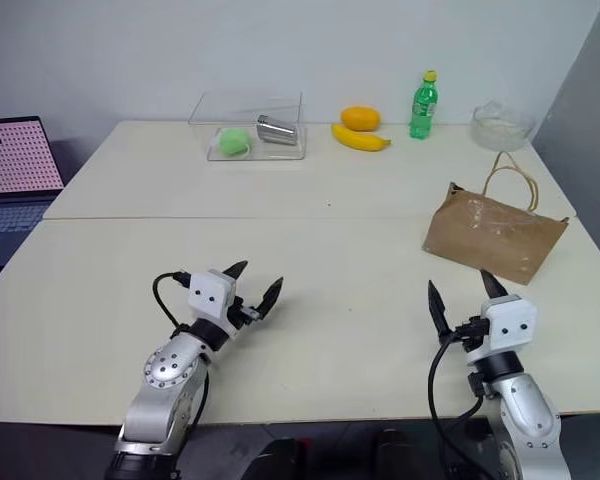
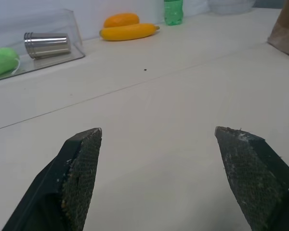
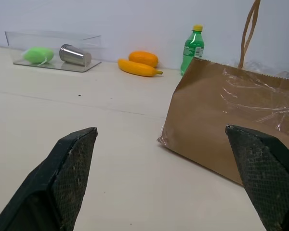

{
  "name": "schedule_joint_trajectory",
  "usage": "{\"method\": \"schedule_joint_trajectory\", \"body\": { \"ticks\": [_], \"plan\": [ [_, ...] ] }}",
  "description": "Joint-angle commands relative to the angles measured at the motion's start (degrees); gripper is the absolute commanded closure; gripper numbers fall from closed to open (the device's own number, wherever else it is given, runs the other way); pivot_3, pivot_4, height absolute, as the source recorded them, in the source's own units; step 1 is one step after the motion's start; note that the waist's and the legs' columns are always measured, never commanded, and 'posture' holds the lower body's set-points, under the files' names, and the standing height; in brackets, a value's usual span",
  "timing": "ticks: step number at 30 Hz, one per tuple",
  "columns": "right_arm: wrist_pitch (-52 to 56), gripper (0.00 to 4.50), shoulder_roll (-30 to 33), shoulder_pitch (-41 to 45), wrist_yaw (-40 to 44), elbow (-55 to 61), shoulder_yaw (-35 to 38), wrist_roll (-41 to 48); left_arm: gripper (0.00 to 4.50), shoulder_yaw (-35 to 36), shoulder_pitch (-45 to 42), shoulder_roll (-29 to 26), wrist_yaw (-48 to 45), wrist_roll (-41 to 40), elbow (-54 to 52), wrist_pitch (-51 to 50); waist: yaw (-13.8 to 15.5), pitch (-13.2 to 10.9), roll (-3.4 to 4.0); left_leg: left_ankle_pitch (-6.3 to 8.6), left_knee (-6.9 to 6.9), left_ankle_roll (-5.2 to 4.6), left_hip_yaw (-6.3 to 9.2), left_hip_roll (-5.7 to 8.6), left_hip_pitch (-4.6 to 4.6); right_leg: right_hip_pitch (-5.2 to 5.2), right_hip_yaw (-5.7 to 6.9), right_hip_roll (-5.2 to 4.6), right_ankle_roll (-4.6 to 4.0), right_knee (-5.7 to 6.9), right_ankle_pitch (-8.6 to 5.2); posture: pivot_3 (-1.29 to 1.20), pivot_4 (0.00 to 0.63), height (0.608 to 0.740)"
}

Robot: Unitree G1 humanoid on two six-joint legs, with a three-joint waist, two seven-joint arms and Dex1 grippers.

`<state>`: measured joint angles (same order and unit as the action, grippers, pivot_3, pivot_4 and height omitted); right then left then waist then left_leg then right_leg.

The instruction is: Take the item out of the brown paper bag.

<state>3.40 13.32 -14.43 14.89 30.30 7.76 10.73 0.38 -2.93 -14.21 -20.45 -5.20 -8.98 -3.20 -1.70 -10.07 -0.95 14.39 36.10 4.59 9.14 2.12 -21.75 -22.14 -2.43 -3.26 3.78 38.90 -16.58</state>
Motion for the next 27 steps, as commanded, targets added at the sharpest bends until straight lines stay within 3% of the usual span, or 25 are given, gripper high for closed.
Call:
{"method": "schedule_joint_trajectory", "body": {
  "ticks": [1, 21, 27],
  "plan": [
    [-1.95, 0.00, 0.04, 0.92, 0.22, -0.20, 0.18, -0.09, 0.55, -0.05, 0.03, 0.42, 0.39, -0.17, -2.93, 2.54, -0.01, 0.00, 0.00, 0.00, 0.00, 0.00, -0.01, 0.00, 0.00, 0.00, -0.01, 0.00, 0.00, 0.00, 0.00, 0.00, 0.150, 0.740],
    [-2.43, 0.00, -0.56, 0.78, -0.52, -1.12, -0.99, -1.75, 0.55, -0.80, 0.63, 0.61, 2.82, 2.83, -6.20, 2.18, -0.01, 0.00, 0.00, 0.00, 0.00, 0.00, 0.00, 0.00, 0.00, 0.00, 0.00, 0.00, 0.01, 0.00, -0.01, 0.00, 0.150, 0.740],
    [-2.95, 0.00, -0.41, 0.75, -0.83, -0.67, -0.67, -3.40, 0.55, -2.43, -0.86, -1.46, -0.87, 2.33, -7.22, 2.73, -0.01, 0.00, 0.00, 0.00, 0.00, 0.00, 0.00, 0.00, 0.00, 0.00, 0.00, 0.00, 0.02, 0.00, -0.01, 0.00, 0.150, 0.740]
  ]
}}
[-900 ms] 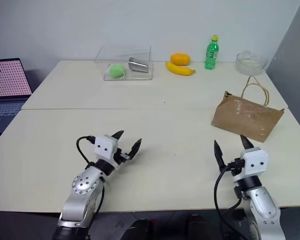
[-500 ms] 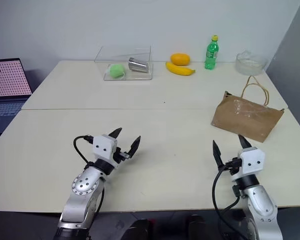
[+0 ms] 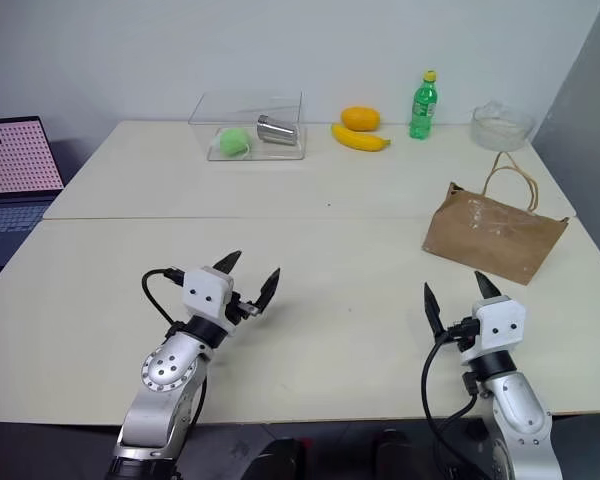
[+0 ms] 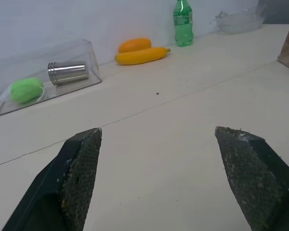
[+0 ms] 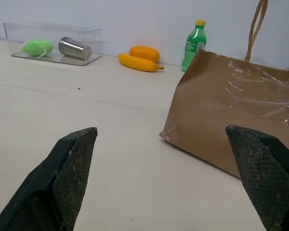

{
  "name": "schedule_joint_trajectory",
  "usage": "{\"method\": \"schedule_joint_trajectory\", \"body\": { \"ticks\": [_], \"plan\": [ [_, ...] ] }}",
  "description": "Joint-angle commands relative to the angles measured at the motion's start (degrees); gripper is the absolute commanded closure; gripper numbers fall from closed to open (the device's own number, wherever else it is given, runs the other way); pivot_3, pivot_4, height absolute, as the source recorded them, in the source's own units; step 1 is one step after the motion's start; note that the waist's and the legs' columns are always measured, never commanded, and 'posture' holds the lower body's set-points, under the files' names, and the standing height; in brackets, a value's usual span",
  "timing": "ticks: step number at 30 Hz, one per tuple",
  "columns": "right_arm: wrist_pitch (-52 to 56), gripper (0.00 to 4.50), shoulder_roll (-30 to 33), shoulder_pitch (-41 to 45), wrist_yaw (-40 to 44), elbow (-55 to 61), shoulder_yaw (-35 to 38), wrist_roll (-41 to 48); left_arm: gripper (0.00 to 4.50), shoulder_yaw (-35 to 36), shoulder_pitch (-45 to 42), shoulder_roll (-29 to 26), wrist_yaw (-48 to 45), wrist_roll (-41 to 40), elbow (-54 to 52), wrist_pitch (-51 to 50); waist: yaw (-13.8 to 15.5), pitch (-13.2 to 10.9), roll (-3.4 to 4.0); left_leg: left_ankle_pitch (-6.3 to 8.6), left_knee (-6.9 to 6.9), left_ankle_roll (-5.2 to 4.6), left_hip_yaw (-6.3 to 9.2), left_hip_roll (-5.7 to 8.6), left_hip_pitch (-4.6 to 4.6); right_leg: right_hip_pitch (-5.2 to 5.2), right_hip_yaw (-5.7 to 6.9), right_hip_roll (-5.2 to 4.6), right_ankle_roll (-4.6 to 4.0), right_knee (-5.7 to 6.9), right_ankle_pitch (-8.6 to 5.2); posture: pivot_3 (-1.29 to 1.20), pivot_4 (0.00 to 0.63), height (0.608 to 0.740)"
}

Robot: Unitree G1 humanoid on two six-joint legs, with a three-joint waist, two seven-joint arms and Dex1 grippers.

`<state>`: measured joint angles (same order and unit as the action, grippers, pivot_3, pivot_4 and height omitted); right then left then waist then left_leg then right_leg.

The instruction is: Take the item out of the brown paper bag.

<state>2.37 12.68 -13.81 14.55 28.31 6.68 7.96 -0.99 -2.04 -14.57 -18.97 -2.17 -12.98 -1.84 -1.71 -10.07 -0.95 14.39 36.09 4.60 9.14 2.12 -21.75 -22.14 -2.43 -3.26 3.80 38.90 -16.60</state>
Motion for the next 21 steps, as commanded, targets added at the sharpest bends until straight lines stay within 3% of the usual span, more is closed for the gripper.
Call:
{"method": "schedule_joint_trajectory", "body": {
  "ticks": [1, 4, 8, 12, 21],
  "plan": [
    [-2.09, 0.00, 0.37, 0.22, -0.59, 1.55, 0.58, -1.06, 0.55, -1.17, -2.47, -1.36, -3.21, -1.53, -3.49, 0.98, 0.03, 0.00, 0.00, 0.00, 0.00, 0.00, 0.00, 0.00, 0.00, 0.00, 0.00, 0.00, 0.00, 0.00, 0.00, 0.00, 0.150, 0.740],
    [-2.34, 0.00, 0.93, 0.78, -1.52, 2.41, 1.12, -3.04, 0.55, -0.85, -4.99, -1.81, -7.21, -6.25, -4.05, 1.21, 0.03, 0.00, 0.00, 0.00, 0.00, 0.00, 0.01, 0.00, -0.01, 0.00, 0.01, 0.00, 0.00, 0.00, 0.00, 0.00, 0.150, 0.740],
    [-3.87, 0.00, 4.35, 1.88, -4.71, 5.42, 1.61, -14.21, 0.55, -1.57, -10.41, -2.62, -14.57, -14.96, -5.88, -2.80, 0.02, -0.01, 0.01, 0.00, 0.01, 0.00, -0.01, 0.01, -0.03, -0.01, 0.01, 0.00, 0.00, 0.00, 0.00, 0.00, 0.150, 0.740],
    [2.19, 0.00, 6.12, 4.61, -7.25, 9.02, 4.35, -20.62, 0.55, -2.60, -15.42, -3.26, -17.80, -18.39, -6.09, -6.48, -0.09, -0.01, 0.01, -0.01, 0.00, 0.01, -0.01, 0.00, -0.01, -0.01, 0.02, 0.02, 0.00, 0.00, 0.00, 0.00, 0.150, 0.740],
    [29.52, 0.00, 11.18, 22.19, -1.53, 10.12, 13.87, -13.20, 0.55, -5.19, -21.50, -2.44, -21.25, -21.07, -5.53, -9.88, -0.06, -0.03, 0.00, -0.01, 0.01, 0.01, -0.02, 0.00, -0.02, 0.01, 0.00, 0.02, -0.04, -0.02, 0.03, 0.00, 0.150, 0.740]
  ]
}}
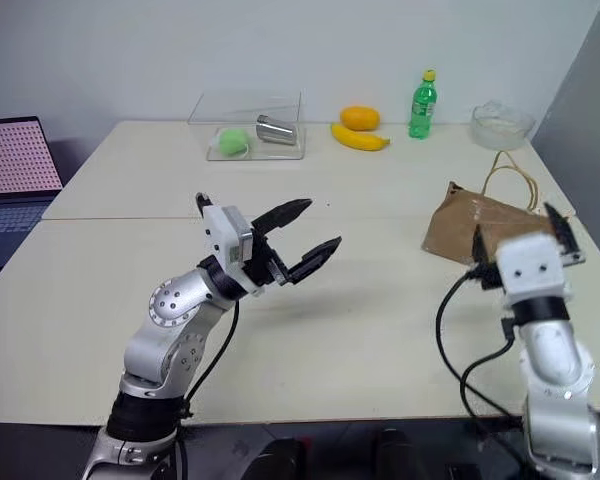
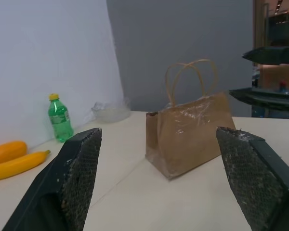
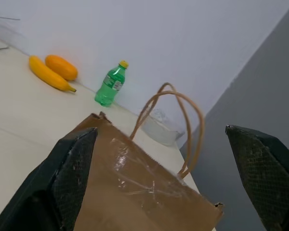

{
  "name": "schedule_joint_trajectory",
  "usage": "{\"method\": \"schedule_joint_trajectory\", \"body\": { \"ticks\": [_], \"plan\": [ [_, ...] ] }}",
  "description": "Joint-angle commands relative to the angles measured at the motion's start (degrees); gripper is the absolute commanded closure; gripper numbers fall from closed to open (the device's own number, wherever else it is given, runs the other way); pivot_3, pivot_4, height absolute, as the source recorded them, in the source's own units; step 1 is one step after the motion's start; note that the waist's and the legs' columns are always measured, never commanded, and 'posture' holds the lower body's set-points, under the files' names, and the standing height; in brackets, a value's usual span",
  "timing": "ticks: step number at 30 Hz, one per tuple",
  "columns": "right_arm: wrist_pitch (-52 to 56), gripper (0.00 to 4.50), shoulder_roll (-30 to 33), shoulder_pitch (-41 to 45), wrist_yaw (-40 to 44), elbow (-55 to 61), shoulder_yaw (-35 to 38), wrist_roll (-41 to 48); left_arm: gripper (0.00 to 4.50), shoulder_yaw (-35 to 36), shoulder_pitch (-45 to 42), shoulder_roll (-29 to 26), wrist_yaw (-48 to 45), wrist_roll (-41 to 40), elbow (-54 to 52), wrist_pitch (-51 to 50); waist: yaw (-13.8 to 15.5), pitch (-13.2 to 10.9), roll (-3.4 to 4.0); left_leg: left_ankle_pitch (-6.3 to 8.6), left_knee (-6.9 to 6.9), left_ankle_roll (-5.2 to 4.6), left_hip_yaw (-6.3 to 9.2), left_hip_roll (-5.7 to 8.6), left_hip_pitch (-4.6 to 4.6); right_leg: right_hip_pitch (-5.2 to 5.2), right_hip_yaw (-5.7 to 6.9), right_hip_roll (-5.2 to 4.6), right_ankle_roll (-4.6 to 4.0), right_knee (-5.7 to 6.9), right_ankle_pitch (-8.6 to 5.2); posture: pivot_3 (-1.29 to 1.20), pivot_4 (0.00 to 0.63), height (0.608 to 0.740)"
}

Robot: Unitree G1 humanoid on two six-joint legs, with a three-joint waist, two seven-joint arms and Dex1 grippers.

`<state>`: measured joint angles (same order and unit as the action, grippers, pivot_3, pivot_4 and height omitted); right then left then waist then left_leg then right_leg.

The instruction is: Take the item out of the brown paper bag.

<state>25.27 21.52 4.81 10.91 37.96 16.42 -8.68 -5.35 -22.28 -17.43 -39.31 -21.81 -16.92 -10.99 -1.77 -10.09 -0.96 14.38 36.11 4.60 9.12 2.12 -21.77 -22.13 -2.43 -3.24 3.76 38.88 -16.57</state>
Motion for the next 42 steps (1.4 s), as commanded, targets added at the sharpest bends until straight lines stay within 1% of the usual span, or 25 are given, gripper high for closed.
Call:
{"method": "schedule_joint_trajectory", "body": {
  "ticks": [1, 6, 8, 15, 19, 22, 23, 24, 27, 33, 38, 42],
  "plan": [
    [9.18, 0.00, 3.73, 5.18, 3.03, -0.45, 5.11, 4.30, 0.55, -1.12, -1.49, 0.48, -1.16, -1.67, -1.67, -1.10, 0.01, -0.01, 0.01, 0.00, 0.00, 0.00, -0.02, 0.02, -0.02, -0.01, -0.02, -0.01, -0.01, -0.01, 0.00, 0.00, 0.150, 0.740],
    [17.77, 0.00, 11.08, 13.07, 9.08, -10.21, 9.44, 11.36, 0.55, -1.45, -2.87, 1.24, -1.21, -1.81, -1.10, -1.36, -0.01, -0.03, -0.01, 0.01, -0.01, -0.02, -0.02, 0.03, -0.04, -0.01, 0.00, -0.02, -0.01, -0.04, 0.01, 0.00, 0.150, 0.740],
    [19.46, 0.00, 13.89, 16.79, 11.46, -15.20, 9.58, 13.93, 0.55, -1.49, -3.35, 1.67, -1.17, -1.66, -0.85, -1.31, -0.09, -0.04, -0.01, 0.01, -0.01, -0.02, -0.07, 0.03, -0.04, -0.01, -0.02, -0.02, -0.02, -0.04, 0.01, 0.00, 0.150, 0.740],
    [21.33, 0.00, 20.78, 25.29, 16.76, -27.40, 6.36, 18.53, 0.55, -1.58, -3.87, 2.22, -1.23, -1.12, -0.45, -1.20, -0.10, -0.08, -0.01, 0.01, -0.01, -0.03, -0.12, 0.02, -0.06, -0.03, -0.05, -0.03, -0.01, -0.07, 0.01, 0.00, 0.150, 0.740],
    [19.82, 0.00, 24.93, 29.39, 19.02, -34.82, 2.55, 17.78, 0.55, -1.46, -4.08, 2.25, -1.06, -1.17, -0.54, -1.30, -0.05, -0.10, -0.02, 0.01, 0.00, -0.03, -0.14, 0.04, -0.09, -0.04, -0.06, -0.04, -0.01, -0.09, 0.01, 0.00, 0.150, 0.740],
    [16.21, 0.56, 26.48, 32.98, 19.58, -40.96, 0.05, 16.76, 0.50, -1.53, -4.16, 2.46, -0.88, -1.07, -0.54, -1.14, -0.09, -0.11, -0.02, 0.01, 0.00, -0.03, -0.16, 0.03, -0.10, -0.05, -0.07, -0.05, -0.01, -0.11, 0.01, 0.00, 0.150, 0.740],
    [15.63, 0.88, 26.64, 33.66, 19.64, -42.18, -0.38, 16.75, 0.50, -1.56, -4.13, 2.48, -0.85, -1.07, -0.61, -1.16, -0.10, -0.12, -0.03, 0.01, 0.00, -0.03, -0.17, 0.03, -0.10, -0.06, -0.08, -0.05, -0.01, -0.11, 0.01, 0.00, 0.150, 0.740],
    [15.29, 1.31, 26.73, 34.12, 19.74, -43.00, -0.69, 16.79, 0.50, -1.57, -4.07, 2.49, -0.84, -1.09, -0.69, -1.18, -0.09, -0.12, -0.03, 0.01, -0.01, -0.03, -0.17, 0.03, -0.10, -0.07, -0.07, -0.05, -0.01, -0.11, 0.01, 0.00, 0.150, 0.740],
    [14.88, 2.30, 26.41, 35.92, 20.25, -44.47, -0.98, 17.74, 0.50, -1.55, -3.78, 2.38, -0.94, -1.33, -1.11, -1.36, -0.08, -0.12, -0.03, 0.01, -0.01, -0.03, -0.17, 0.03, -0.12, -0.07, -0.07, -0.05, -0.01, -0.12, 0.01, 0.00, 0.150, 0.740],
    [16.70, 4.48, 26.27, 39.35, 20.82, -45.81, -1.27, 19.31, 0.50, -1.54, -3.77, 2.20, -1.28, -1.59, -1.29, -1.63, -0.07, -0.13, -0.02, 0.01, 0.00, -0.03, -0.17, 0.03, -0.13, -0.09, -0.08, -0.05, -0.01, -0.12, 0.01, 0.00, 0.150, 0.740],
    [18.21, 4.48, 26.96, 42.12, 21.76, -46.44, -1.67, 20.42, 0.50, -1.30, -3.72, 1.97, -1.48, -1.84, -1.28, -2.05, -0.07, -0.14, -0.02, 0.01, -0.01, -0.02, -0.16, 0.04, -0.15, -0.09, -0.07, -0.06, -0.01, -0.14, 0.01, 0.00, 0.150, 0.740],
    [17.29, 4.48, 27.48, 44.79, 23.07, -47.42, -2.62, 20.38, 0.50, -0.61, -2.84, 1.35, -1.41, -2.74, -2.08, -3.42, -0.12, -0.16, 0.02, 0.01, -0.01, -0.03, -0.19, 0.04, -0.14, -0.11, -0.09, -0.06, -0.01, -0.13, 0.01, 0.00, 0.150, 0.740]
  ]
}}
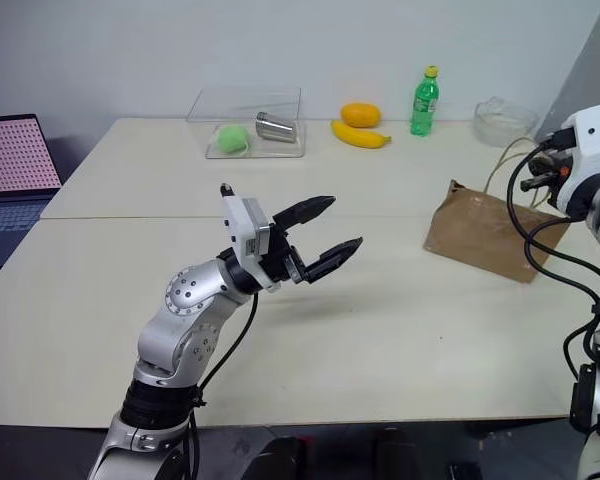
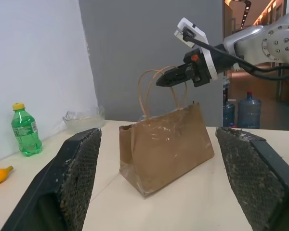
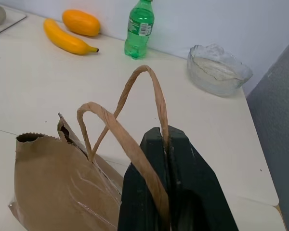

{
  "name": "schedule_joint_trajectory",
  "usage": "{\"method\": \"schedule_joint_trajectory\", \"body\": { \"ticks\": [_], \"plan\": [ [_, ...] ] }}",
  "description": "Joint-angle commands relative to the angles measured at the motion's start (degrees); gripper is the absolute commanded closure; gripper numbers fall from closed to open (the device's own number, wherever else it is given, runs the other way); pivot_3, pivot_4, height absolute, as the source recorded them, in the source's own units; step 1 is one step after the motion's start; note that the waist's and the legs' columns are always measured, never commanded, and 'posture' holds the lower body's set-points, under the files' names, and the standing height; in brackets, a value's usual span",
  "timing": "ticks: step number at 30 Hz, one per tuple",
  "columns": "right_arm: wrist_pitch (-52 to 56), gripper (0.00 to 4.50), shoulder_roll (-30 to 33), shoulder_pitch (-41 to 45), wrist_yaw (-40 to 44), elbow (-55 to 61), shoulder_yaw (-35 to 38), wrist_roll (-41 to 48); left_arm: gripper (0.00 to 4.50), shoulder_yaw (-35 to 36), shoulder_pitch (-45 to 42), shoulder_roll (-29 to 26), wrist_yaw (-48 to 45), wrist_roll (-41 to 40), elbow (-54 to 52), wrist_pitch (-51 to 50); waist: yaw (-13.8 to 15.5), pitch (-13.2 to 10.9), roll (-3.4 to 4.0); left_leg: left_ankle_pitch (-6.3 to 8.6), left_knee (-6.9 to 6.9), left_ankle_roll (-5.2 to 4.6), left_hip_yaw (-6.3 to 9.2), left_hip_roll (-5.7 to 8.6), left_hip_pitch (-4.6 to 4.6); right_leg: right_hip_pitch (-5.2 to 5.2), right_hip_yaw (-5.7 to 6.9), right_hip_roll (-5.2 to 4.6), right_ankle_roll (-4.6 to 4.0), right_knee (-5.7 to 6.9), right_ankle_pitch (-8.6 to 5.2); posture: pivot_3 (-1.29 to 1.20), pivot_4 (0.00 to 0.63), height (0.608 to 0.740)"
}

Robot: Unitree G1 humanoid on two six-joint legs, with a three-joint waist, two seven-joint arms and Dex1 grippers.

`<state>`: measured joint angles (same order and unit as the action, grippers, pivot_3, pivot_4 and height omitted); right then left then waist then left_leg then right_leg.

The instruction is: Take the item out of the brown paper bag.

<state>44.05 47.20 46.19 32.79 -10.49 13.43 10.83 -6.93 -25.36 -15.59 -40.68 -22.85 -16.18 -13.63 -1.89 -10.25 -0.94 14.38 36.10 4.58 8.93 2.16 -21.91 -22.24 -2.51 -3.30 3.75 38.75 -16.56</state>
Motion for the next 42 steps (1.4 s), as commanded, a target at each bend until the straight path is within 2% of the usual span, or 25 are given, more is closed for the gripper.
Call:
{"method": "schedule_joint_trajectory", "body": {
  "ticks": [1, 10, 16, 29, 42],
  "plan": [
    [-1.69, 4.48, 1.95, 4.25, 1.52, 0.75, 0.03, 0.85, 0.50, 1.26, 0.66, -0.75, 0.03, -2.12, -3.29, -1.37, -0.02, -0.01, 0.02, 0.00, 0.00, 0.00, 0.01, 0.00, 0.00, 0.00, 0.01, 0.00, 0.00, 0.00, 0.00, 0.00, 0.150, 0.740],
    [-4.70, 4.48, 1.26, 13.13, 4.09, -2.44, -4.65, -0.23, 0.50, 3.59, 5.42, -2.79, 2.87, -5.87, -8.63, -7.41, -0.01, -0.24, 0.21, 0.00, -0.01, 0.00, 0.01, 0.00, -0.07, -0.07, 0.00, 0.00, 0.00, 0.00, 0.00, 0.00, 0.150, 0.740],
    [-4.84, 4.48, -1.68, 18.25, 4.27, -4.74, -8.07, -0.87, 0.50, 5.53, 8.07, -4.36, 4.52, -7.11, -11.14, -9.65, -0.10, -0.26, 0.23, 0.00, -0.01, 0.00, 0.00, -0.01, -0.07, -0.08, 0.00, -0.01, 0.00, -0.02, 0.00, 0.00, 0.150, 0.740],
    [-6.11, 4.48, -14.49, 29.61, 0.22, -15.37, -12.28, -2.67, 0.50, 8.84, 12.35, -4.93, 8.51, -8.47, -14.80, -11.32, -0.01, -0.29, 0.27, -0.01, -0.02, 0.02, 0.05, 0.01, -0.15, -0.16, 0.02, -0.02, -0.02, 0.01, 0.01, 0.00, 0.150, 0.740],
    [-7.88, 4.48, -26.95, 36.50, -2.81, -24.42, -13.06, -2.60, 0.50, 11.08, 14.65, -4.57, 10.36, -8.20, -15.05, -9.81, -0.31, -0.30, 0.30, -0.01, -0.02, 0.02, 0.01, 0.00, -0.26, -0.43, -0.02, -0.02, -0.04, 0.18, 0.02, 0.00, 0.150, 0.740]
  ]
}}
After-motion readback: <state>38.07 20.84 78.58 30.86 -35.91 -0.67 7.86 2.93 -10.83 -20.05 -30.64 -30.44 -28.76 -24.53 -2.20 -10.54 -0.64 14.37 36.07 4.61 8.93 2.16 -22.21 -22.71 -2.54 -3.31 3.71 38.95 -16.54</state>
